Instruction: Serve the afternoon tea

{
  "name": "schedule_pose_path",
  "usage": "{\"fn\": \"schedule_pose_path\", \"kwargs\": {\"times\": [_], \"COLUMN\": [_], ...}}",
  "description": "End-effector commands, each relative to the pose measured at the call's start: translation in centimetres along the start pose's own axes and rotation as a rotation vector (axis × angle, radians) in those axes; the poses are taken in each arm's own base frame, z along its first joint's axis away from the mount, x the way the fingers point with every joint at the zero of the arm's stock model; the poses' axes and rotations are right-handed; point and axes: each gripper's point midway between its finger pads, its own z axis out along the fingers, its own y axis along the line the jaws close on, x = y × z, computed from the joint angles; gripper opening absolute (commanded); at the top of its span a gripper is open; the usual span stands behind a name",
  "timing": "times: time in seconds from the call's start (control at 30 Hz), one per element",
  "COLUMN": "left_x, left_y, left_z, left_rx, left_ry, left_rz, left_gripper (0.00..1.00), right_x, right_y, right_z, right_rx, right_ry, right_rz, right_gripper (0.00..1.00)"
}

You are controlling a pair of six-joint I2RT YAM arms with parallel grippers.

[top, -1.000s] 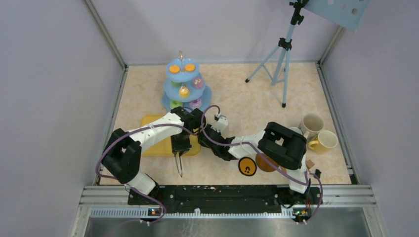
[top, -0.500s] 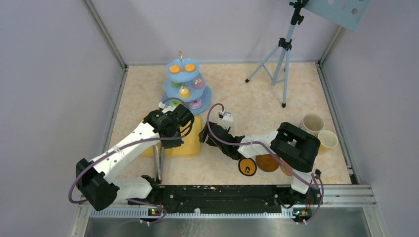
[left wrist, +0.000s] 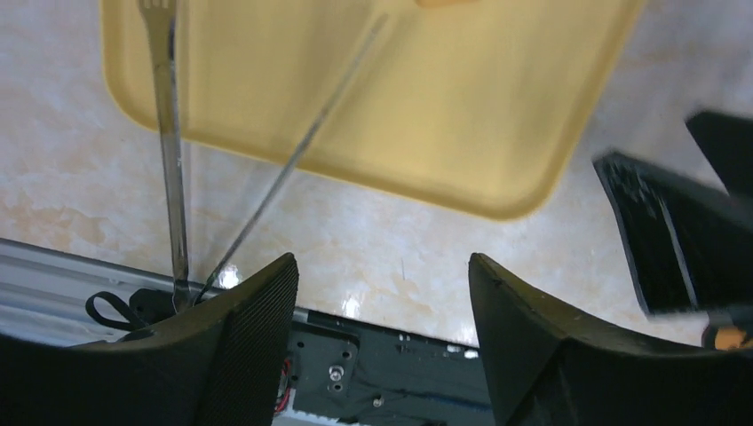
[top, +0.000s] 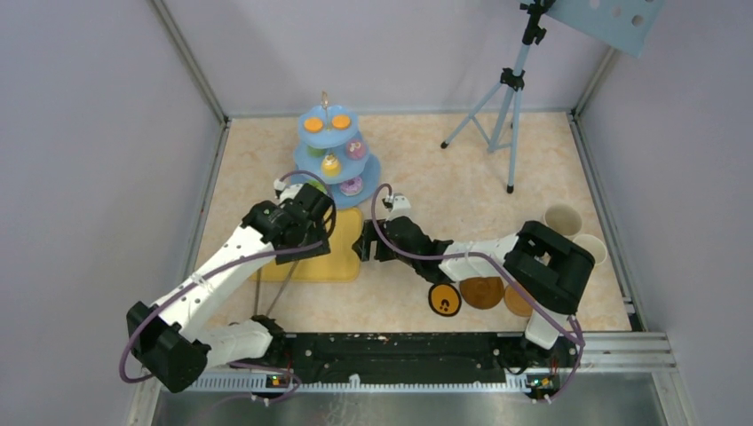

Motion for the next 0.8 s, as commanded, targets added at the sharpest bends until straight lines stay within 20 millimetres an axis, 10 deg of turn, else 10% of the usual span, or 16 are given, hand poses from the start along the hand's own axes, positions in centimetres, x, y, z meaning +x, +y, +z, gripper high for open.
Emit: {"fn": "schedule_pose_path", "kwargs": {"times": [0.0, 0.57, 0.77], "left_x": [-1.8, -0.2, -0.5], "left_y": [2.6, 4.2, 4.7], "left_z": [3.3, 12.1, 13.5], "left_rx": [-0.040, -0.128, -0.174], "left_ry": [-0.041, 0.157, 0.186], "left_rz": [-0.083, -0.054, -0.011], "left_gripper": [0.78, 0.62, 0.38], "right_x": [-1.0, 0.3, 0.4], "right_y": [2.2, 1.8, 1.7], "right_z": [-0.9, -1.8, -1.8], "right_rx": [-0.127, -0.194, -0.196], "right_ry": [-0.017, 0.006, 0.004], "right_rz": [-0.043, -0.011, -0.004], "right_gripper": [0.77, 0.72, 0.71]}}
